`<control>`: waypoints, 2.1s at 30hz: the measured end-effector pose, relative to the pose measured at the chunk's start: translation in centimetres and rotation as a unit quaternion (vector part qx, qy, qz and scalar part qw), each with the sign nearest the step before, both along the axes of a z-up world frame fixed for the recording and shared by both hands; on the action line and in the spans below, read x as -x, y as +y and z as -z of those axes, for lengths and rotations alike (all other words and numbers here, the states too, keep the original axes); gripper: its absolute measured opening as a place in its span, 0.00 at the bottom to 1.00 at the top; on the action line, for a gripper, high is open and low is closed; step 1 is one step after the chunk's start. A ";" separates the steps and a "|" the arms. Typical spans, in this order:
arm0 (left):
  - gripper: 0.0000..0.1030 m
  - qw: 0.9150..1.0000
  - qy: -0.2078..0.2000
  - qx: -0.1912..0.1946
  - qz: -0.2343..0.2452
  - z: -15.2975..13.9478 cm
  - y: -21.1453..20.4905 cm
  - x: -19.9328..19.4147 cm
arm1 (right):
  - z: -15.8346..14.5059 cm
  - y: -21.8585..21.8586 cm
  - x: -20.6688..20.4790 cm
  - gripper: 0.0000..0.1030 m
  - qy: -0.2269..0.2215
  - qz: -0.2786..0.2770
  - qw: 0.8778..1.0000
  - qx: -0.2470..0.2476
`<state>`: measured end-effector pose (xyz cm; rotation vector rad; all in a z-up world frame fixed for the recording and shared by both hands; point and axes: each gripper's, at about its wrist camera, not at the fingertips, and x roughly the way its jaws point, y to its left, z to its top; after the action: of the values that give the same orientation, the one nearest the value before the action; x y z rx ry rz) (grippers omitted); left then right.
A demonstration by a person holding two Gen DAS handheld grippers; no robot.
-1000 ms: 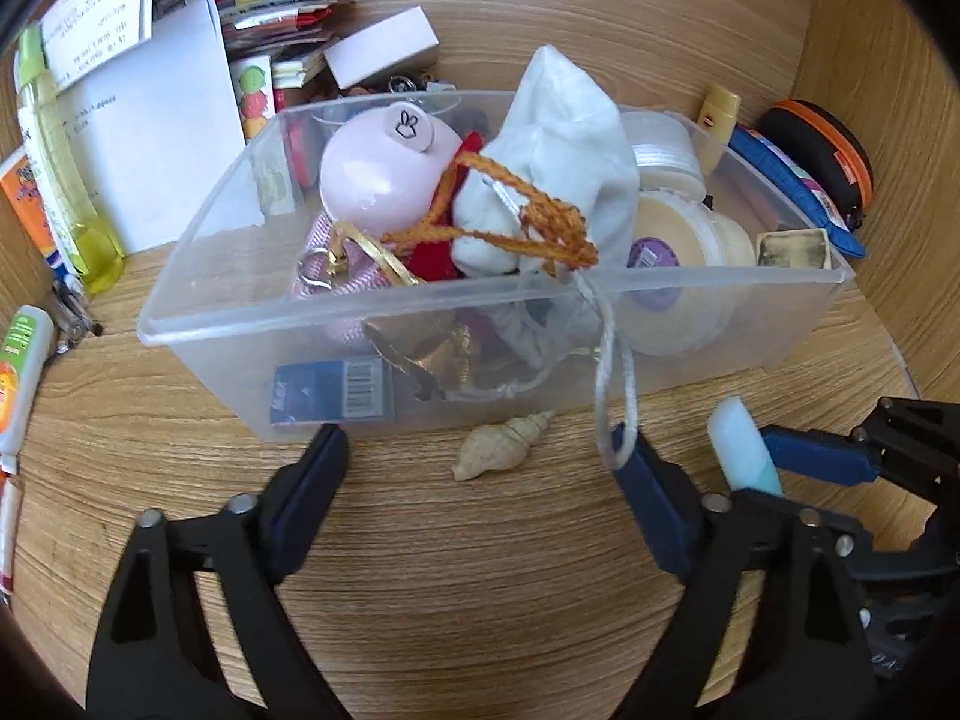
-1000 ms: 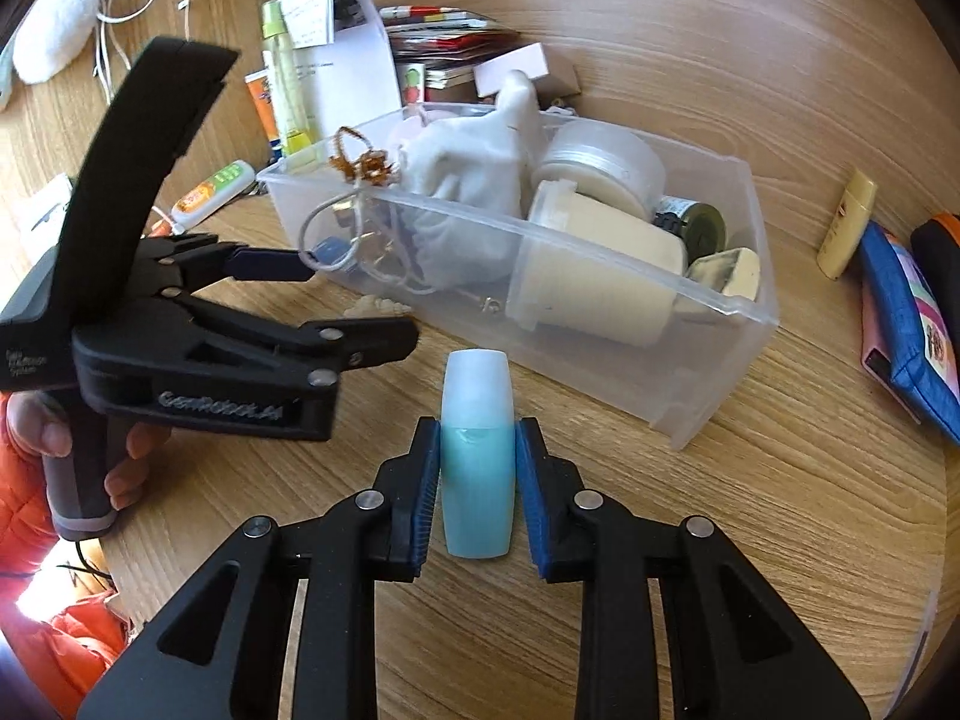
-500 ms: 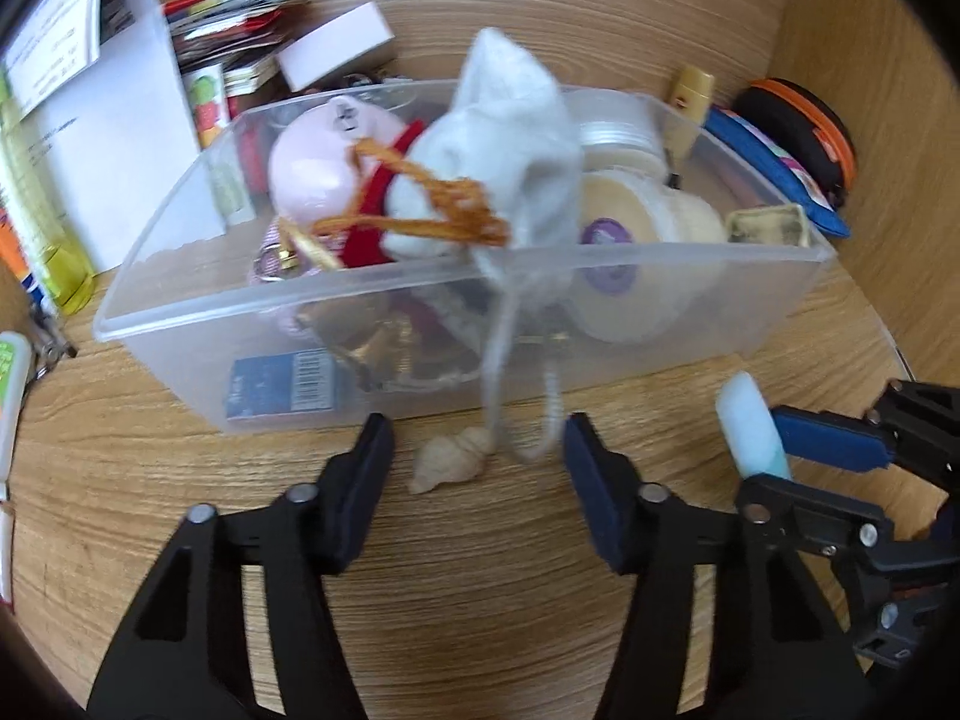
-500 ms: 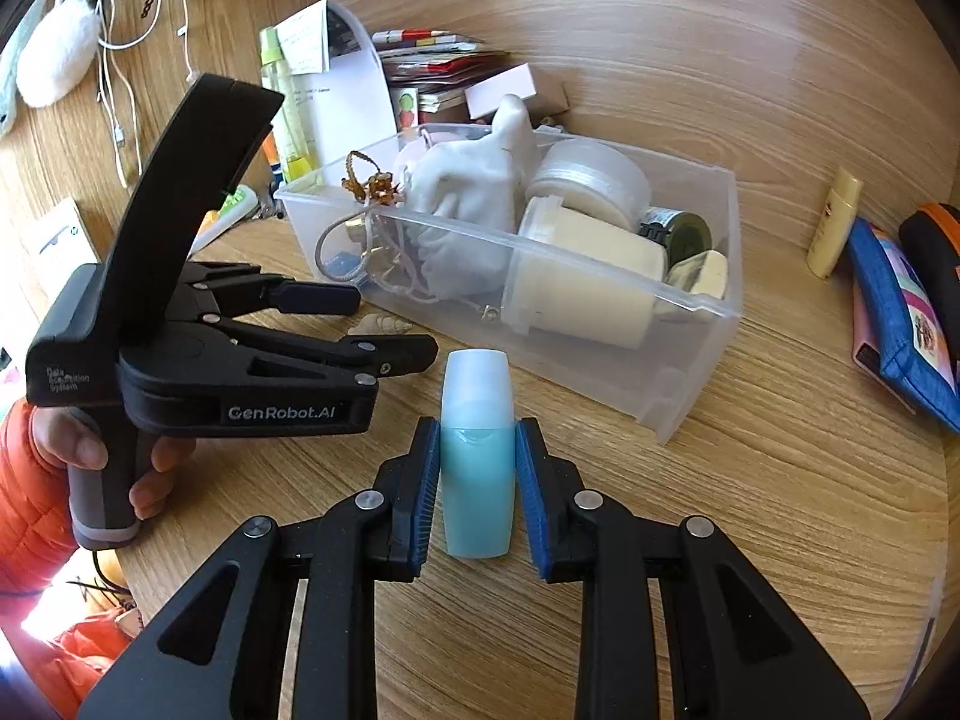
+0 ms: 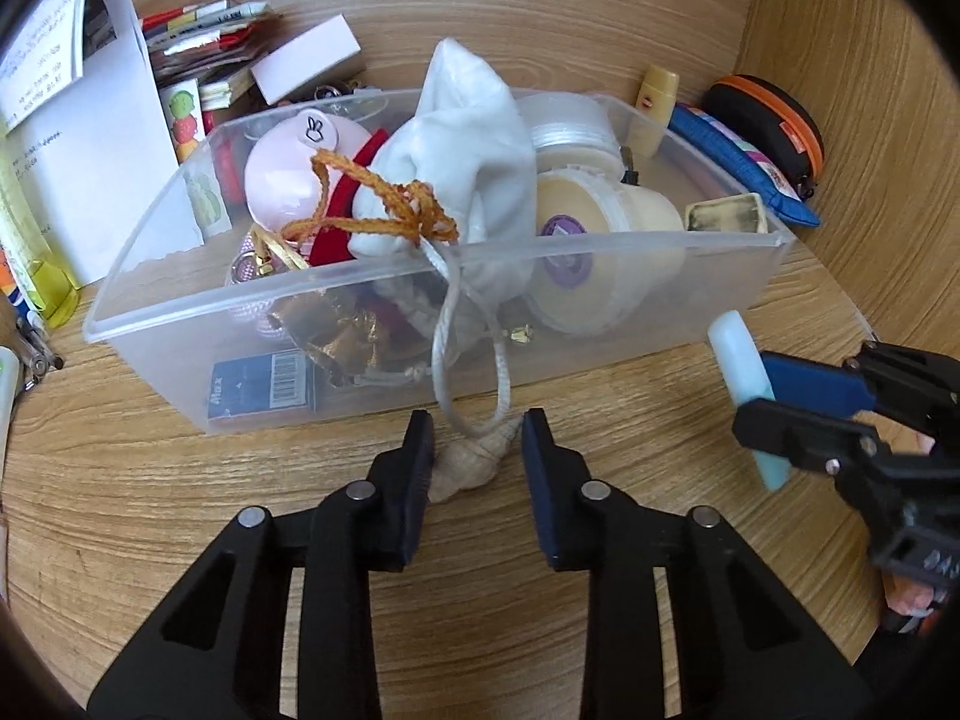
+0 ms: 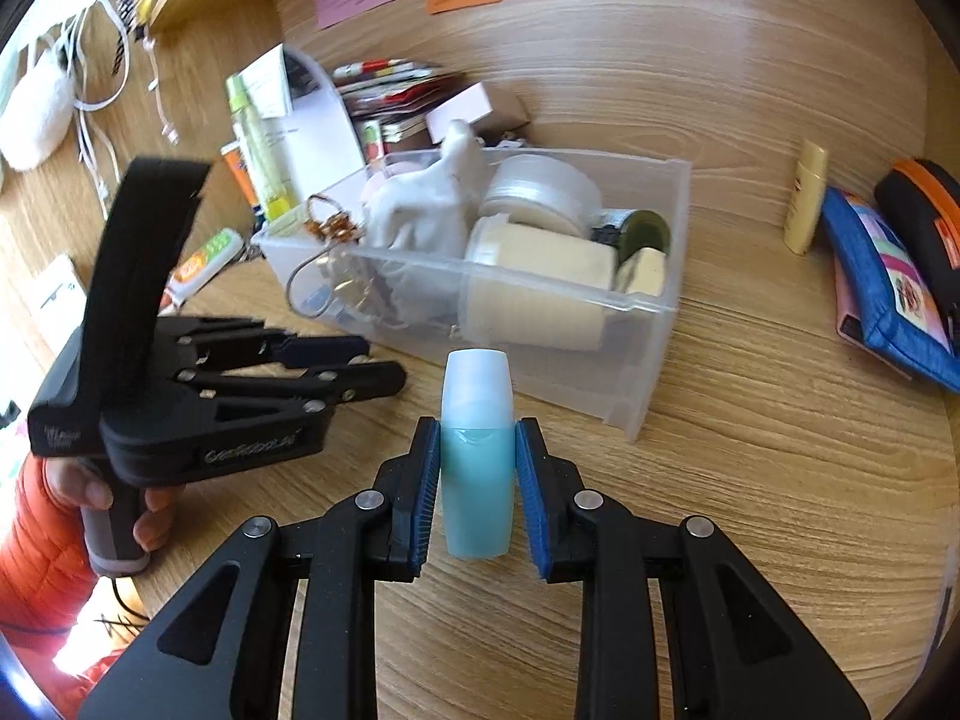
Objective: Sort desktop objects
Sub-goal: 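Grasp the light blue tube with right gripper while left gripper grasps the small shell, then carry the light blue tube and shell over the clear box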
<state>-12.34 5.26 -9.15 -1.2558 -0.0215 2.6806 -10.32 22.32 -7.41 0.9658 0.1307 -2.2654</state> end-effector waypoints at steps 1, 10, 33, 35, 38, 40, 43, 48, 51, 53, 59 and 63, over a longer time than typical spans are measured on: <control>0.17 1.000 0.002 -0.002 0.000 -0.1 -0.1 -0.3 | 0.0 0.1 0.1 0.22 0.000 0.001 1.000 0.001; 0.16 1.000 0.013 0.004 0.015 -0.5 -0.8 -2.6 | 0.1 0.1 0.1 0.22 -0.008 0.003 1.000 -0.007; 0.24 0.998 -0.007 0.026 0.063 0.2 0.6 -1.7 | -0.5 0.5 -0.6 0.22 -0.008 0.017 1.000 0.005; 0.16 0.998 -0.007 0.024 0.064 0.2 0.6 -1.6 | -0.9 0.6 -0.7 0.22 -0.004 0.018 1.000 0.009; 0.16 0.998 -0.005 0.021 0.065 0.1 0.6 -1.9 | -1.2 0.6 -0.8 0.22 0.000 0.018 1.000 0.011; 0.16 0.998 0.002 0.014 0.062 -0.2 0.3 -2.1 | -1.4 0.6 -0.8 0.22 0.002 0.017 1.000 0.013; 0.16 0.998 0.014 0.010 0.052 -0.5 -0.1 -2.7 | -1.6 0.4 -0.8 0.22 0.004 0.018 1.000 0.013; 0.16 0.999 0.030 -0.001 0.037 -1.2 -0.9 -3.6 | -2.0 0.2 -0.8 0.22 0.006 0.017 1.000 0.019; 0.16 0.999 0.045 -0.009 0.028 -1.9 -1.8 -4.3 | -2.5 0.0 -0.8 0.22 0.009 0.018 1.000 0.023; 0.16 0.998 0.060 -0.008 0.016 -2.7 -2.5 -5.1 | -2.7 -0.1 -0.8 0.22 0.013 0.019 0.999 0.025; 0.16 0.996 0.091 -0.010 0.014 -4.6 -3.5 -6.1 | -4.0 -0.2 -0.6 0.22 0.023 0.020 0.999 0.042; 0.16 0.995 0.102 -0.016 0.014 -5.5 -4.4 -6.2 | -4.8 -0.5 -0.1 0.22 0.028 0.022 0.998 0.051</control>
<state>-6.09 0.83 -3.70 -0.9602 -0.0190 2.7590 -10.19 21.79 -2.57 0.8598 0.0189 -2.3163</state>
